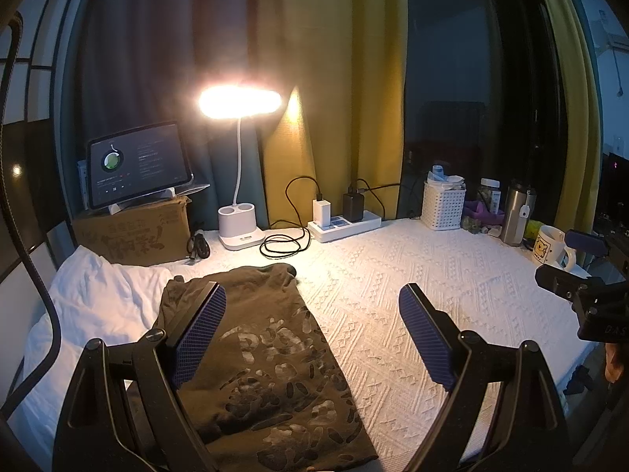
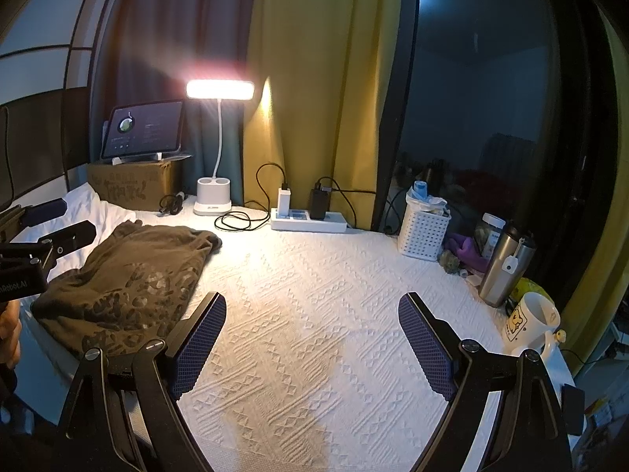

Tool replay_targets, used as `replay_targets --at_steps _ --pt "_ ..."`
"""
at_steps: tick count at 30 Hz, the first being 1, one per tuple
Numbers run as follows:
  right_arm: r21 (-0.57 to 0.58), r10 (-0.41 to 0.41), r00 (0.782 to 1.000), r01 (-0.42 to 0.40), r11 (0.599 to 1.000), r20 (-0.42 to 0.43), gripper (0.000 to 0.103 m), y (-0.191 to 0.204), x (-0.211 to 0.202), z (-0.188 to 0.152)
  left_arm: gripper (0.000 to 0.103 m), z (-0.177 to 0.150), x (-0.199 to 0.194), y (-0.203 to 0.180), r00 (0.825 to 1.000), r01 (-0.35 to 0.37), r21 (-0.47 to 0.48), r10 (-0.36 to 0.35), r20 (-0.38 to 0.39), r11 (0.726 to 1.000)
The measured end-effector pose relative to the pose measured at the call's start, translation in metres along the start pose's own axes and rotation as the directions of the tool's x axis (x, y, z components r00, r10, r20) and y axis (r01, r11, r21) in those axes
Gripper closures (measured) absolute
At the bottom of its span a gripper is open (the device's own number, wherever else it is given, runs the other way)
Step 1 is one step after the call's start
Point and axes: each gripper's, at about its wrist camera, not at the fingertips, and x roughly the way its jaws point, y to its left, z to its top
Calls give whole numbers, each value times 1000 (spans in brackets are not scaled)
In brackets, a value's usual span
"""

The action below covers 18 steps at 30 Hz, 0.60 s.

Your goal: Fold small clothes

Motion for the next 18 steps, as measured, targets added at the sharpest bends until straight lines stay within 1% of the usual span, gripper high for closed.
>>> replay_targets --at_steps 18 --pt "-12 12 1000 -12 1000 -10 13 0 7 -2 14 -1 0 4 1000 1 5 -1 2 1000"
